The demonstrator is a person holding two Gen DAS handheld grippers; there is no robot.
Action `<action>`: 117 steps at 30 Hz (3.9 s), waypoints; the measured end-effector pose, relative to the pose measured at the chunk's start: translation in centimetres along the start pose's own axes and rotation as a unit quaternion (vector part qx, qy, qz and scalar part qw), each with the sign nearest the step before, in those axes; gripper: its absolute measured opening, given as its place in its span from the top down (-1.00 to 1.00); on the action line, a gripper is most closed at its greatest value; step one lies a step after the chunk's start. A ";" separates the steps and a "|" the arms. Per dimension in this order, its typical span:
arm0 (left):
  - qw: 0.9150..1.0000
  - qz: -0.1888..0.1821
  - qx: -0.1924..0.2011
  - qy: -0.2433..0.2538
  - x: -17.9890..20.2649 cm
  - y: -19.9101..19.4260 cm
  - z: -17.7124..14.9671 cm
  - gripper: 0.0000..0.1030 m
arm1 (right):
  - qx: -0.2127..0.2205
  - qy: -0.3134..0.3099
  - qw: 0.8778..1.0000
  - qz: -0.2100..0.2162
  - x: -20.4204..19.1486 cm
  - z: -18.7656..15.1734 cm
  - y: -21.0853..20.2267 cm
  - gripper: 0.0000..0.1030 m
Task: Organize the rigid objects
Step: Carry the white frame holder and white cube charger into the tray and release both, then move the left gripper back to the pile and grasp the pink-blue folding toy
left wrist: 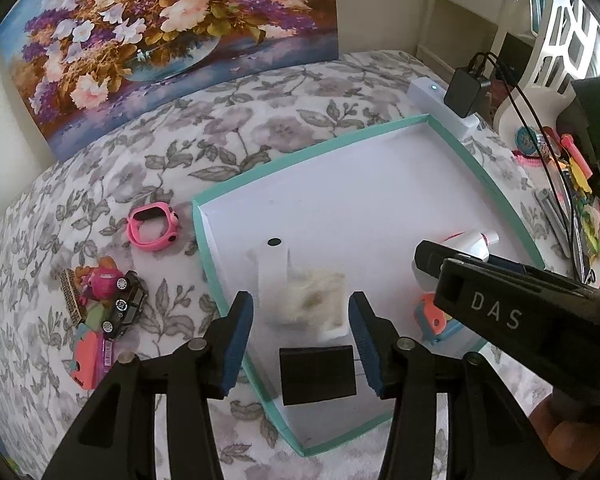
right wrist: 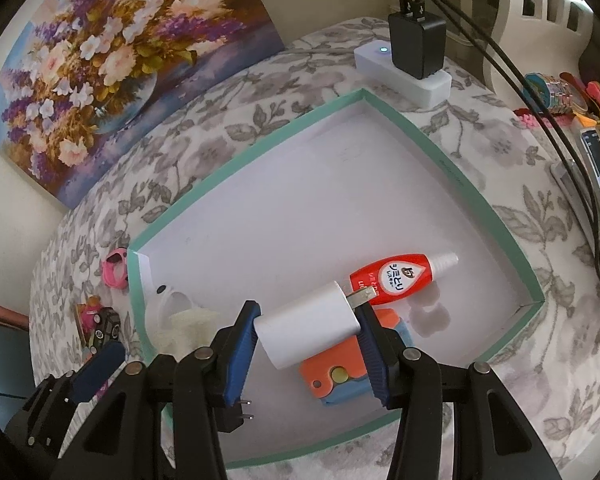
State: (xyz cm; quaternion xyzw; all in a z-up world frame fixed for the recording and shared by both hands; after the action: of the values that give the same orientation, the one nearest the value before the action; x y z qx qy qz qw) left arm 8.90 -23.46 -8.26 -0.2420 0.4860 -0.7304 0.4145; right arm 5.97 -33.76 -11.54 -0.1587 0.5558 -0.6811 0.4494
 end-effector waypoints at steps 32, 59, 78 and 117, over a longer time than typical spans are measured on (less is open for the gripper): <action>0.959 0.072 -0.041 -0.270 -18.4 0.1 -4.9 -0.89 | 0.007 -0.075 0.997 -0.026 -4.4 -0.9 -0.2 -0.87; 0.929 0.107 -0.025 -0.354 -28.6 -2.0 -8.9 -0.92 | 0.026 -0.182 0.981 0.064 -17.6 -4.7 -0.4 -1.00; 0.945 0.066 -0.101 -0.306 -27.8 4.0 -11.2 -0.92 | -0.021 -0.219 0.973 0.075 -22.4 -7.9 3.9 -1.00; 0.923 0.066 -0.089 -0.369 -29.8 4.3 -12.8 -0.07 | -0.038 -0.226 0.971 0.069 -22.6 -9.4 5.1 -0.98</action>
State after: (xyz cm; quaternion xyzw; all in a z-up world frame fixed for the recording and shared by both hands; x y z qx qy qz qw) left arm 16.86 7.36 -15.92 -0.4980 0.3766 -0.5135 0.5886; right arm 13.82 -10.07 -12.82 -0.2867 0.4748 -0.5730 0.6034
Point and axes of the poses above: each gripper's, at about its wrist camera, not at the fingertips, and y roughly the way its jaws point, x to its right, z to its top, the point moved 9 cm from there along y, roughly the way its jaws point
